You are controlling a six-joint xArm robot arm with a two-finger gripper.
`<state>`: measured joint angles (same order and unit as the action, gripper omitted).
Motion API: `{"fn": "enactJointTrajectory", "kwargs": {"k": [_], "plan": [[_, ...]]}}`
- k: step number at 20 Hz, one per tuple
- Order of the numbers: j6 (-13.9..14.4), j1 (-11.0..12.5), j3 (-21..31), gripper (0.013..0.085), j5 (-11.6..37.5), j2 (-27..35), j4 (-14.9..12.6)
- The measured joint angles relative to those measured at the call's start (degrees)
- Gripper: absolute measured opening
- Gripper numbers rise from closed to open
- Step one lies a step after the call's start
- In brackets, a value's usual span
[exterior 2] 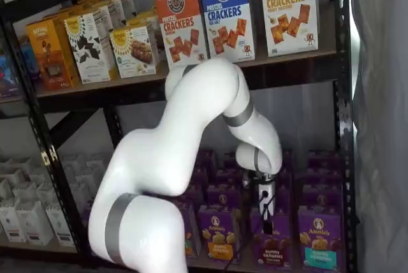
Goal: Pick up the purple box with a brown patch in the center, on the bottom shelf, the fifth box from the left
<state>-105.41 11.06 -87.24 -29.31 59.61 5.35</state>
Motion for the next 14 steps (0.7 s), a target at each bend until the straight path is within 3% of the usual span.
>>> {"fn": "enactJointTrajectory", "kwargs": {"k": [5,11,13,14], "plan": [[0.2,0.0,0.7,0.057,0.3,-0.5,-0.2],[0.2,0.0,1.5,0.045,0.7,-1.0,-0.2],[-0.1,-0.1,1.9,0.037,1.0,-1.2,0.1],[-0.2,-0.1,2.1,0.037,1.1,-1.2,0.2]]}}
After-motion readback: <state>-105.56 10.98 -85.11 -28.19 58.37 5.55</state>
